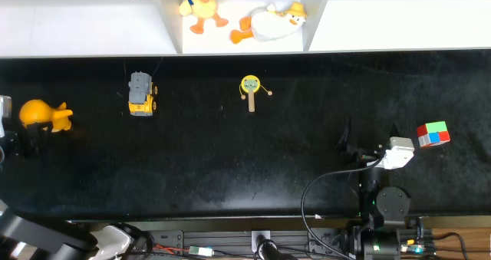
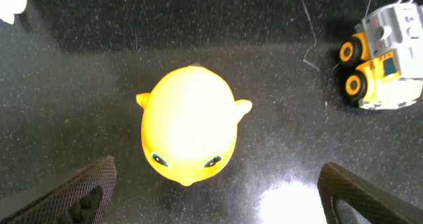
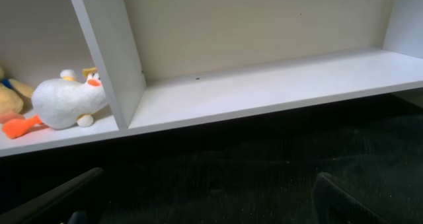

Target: Store Toys

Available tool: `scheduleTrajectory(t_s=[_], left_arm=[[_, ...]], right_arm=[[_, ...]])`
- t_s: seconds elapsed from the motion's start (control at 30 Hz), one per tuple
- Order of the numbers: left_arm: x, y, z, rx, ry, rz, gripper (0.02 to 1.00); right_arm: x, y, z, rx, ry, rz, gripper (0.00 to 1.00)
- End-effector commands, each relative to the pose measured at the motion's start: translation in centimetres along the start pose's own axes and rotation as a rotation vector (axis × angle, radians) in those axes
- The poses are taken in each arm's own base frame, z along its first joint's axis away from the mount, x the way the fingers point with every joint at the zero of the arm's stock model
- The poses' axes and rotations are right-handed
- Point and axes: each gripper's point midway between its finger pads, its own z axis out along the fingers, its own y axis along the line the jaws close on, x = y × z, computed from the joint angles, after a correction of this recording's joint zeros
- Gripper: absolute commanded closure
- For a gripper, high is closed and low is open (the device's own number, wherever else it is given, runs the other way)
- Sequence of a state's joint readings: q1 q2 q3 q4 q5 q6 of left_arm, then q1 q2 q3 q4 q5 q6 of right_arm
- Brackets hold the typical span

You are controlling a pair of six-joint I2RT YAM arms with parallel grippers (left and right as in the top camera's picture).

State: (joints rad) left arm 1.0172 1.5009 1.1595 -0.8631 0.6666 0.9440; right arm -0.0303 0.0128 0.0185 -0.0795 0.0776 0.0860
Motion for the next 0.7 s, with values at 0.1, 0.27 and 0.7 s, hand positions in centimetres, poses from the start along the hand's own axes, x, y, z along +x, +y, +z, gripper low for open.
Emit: scheduleTrajectory(t_s=[0.1,0.27,0.7], left_arm=[[-0.1,1.4,0.3,-0.063,0.049,0.007,0.020],[-0.3,2.1,1.2,-0.073,0.046,-0.026,0.020],[-0.6,2.2,2.8,-0.076,0.063,-0.035,0.020]], right_arm=[[0.4,0.0,0.0,-0.005,0.001,0.008,0.005],[0.4,0.0,0.0,-0.005,0.001,0.008,0.005],[0.4,0.0,0.0,-0.005,0.001,0.008,0.005]])
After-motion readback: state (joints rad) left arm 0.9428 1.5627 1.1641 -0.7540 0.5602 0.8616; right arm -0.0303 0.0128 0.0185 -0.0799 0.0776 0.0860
